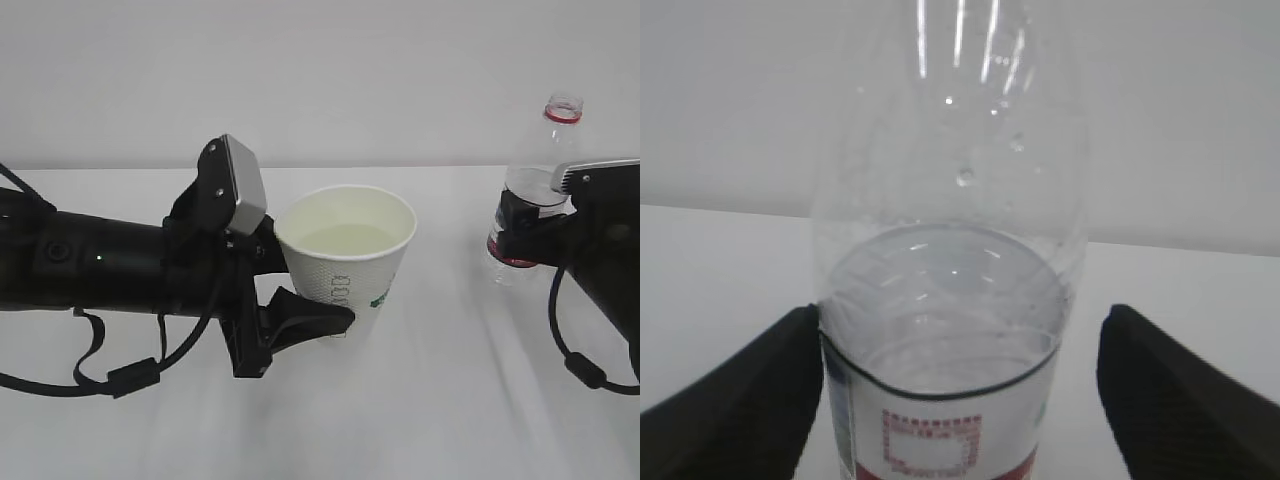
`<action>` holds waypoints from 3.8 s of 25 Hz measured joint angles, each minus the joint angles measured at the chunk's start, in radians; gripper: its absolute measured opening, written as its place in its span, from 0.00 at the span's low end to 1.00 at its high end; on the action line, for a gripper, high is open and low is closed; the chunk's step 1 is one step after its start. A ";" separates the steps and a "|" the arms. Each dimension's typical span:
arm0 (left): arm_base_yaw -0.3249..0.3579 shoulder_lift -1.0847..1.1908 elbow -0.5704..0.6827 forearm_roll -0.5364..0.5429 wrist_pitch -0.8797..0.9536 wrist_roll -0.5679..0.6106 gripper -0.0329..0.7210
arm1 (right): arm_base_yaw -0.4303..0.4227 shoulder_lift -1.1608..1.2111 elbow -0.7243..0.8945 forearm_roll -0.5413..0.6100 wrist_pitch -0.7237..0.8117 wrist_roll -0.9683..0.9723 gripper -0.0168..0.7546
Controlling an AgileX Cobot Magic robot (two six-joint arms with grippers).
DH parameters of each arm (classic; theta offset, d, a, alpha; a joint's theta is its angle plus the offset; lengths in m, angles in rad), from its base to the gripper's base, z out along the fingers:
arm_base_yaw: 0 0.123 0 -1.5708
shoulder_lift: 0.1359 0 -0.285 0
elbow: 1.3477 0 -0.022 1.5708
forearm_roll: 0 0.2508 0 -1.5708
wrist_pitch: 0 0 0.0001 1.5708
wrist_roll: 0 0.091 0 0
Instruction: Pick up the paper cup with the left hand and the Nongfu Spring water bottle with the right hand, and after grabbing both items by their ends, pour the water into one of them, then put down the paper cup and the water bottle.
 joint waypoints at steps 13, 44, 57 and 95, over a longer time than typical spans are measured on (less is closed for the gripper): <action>0.000 0.000 0.000 -0.012 0.000 0.000 0.69 | 0.000 -0.134 0.154 -0.038 0.000 0.000 0.82; 0.004 0.000 0.000 -0.237 0.091 0.093 0.69 | 0.000 -0.144 0.207 -0.057 -0.002 0.002 0.78; 0.087 0.000 0.000 -0.500 0.107 0.226 0.69 | 0.000 -0.144 0.207 -0.057 -0.003 0.002 0.78; 0.330 0.154 0.000 -1.204 0.048 0.667 0.69 | 0.000 -0.144 0.192 -0.057 -0.005 0.002 0.78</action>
